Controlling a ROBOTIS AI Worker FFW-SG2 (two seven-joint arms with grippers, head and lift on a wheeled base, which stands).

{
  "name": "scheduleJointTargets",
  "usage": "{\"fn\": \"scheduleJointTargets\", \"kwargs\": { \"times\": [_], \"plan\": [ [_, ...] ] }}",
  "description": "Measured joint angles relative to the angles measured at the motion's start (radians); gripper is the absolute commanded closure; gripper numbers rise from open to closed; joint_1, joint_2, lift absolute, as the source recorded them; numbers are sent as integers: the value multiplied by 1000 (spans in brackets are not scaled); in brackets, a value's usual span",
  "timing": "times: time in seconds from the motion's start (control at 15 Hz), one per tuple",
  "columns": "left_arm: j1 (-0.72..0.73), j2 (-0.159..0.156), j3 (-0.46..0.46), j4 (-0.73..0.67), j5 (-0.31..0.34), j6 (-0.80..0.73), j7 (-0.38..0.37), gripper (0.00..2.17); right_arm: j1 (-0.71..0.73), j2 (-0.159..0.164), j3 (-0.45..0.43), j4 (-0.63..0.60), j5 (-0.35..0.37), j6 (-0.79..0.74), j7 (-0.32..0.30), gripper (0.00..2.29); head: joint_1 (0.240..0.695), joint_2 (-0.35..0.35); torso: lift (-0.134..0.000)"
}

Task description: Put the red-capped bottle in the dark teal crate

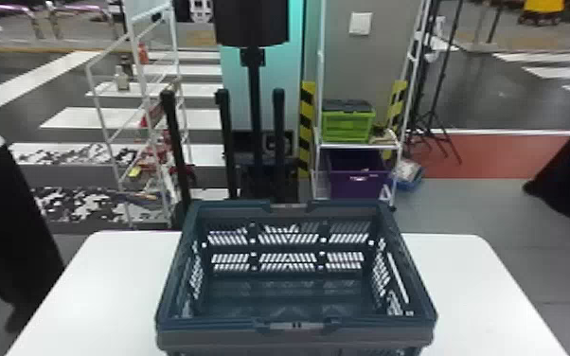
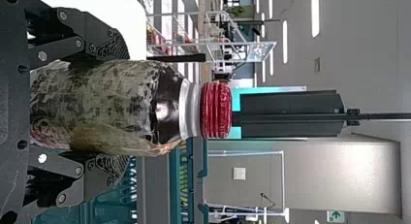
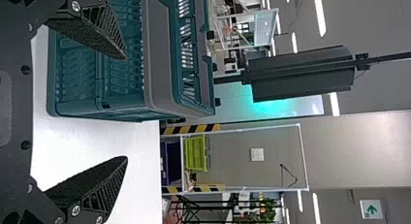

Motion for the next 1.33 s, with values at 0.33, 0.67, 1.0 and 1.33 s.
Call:
{"fn": "scheduleJointTargets", "kwargs": {
  "times": [0.33,0.67,1.0,1.33],
  "plan": [
    [2,0,0,-3,0,3,0,2138,3,-2,0,1,-1,0,0,151,499,0,0],
    [6,0,0,-9,-2,3,0,2138,3,-4,-1,3,-4,0,0,151,499,0,0],
    [10,0,27,-172,-39,144,7,2138,3,-6,-1,2,-5,0,0,151,499,0,0],
    [-124,10,110,-480,-114,681,-49,2138,3,-4,-1,7,-4,0,0,151,499,0,0]
  ]
}}
